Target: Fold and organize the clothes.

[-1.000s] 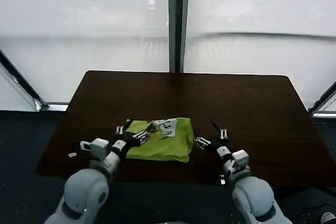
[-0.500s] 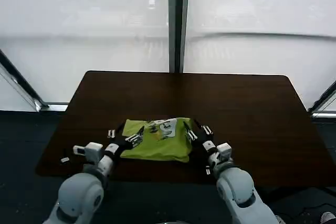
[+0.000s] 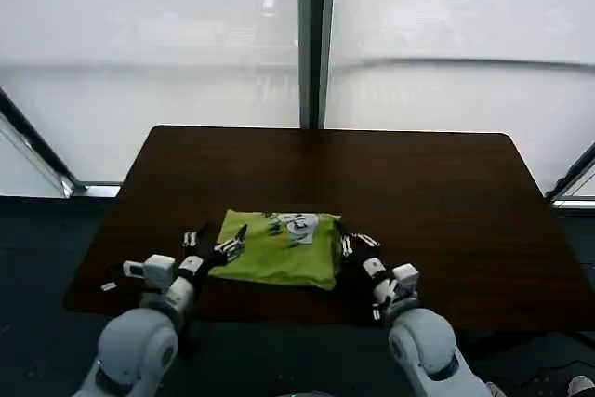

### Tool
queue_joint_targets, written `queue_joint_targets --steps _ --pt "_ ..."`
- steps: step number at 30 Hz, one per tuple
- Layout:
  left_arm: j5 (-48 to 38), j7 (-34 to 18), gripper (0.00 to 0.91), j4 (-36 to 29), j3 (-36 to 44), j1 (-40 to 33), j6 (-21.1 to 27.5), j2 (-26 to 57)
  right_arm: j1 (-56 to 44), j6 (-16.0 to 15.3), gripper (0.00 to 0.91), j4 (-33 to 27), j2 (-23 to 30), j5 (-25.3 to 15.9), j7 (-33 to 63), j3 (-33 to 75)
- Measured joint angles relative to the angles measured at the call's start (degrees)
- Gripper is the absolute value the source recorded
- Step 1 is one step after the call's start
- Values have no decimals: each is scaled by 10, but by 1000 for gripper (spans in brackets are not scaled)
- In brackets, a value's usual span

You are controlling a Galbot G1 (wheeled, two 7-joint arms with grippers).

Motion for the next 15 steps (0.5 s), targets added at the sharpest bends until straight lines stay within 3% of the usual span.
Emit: queue_joint_targets --steps 5,15 --pt "4 8 878 18 2 9 -61 -6 -25 28 878 30 -13 23 10 28" --pt "12 65 878 72 0 31 -176 -3 -85 22 878 121 -24 28 23 70"
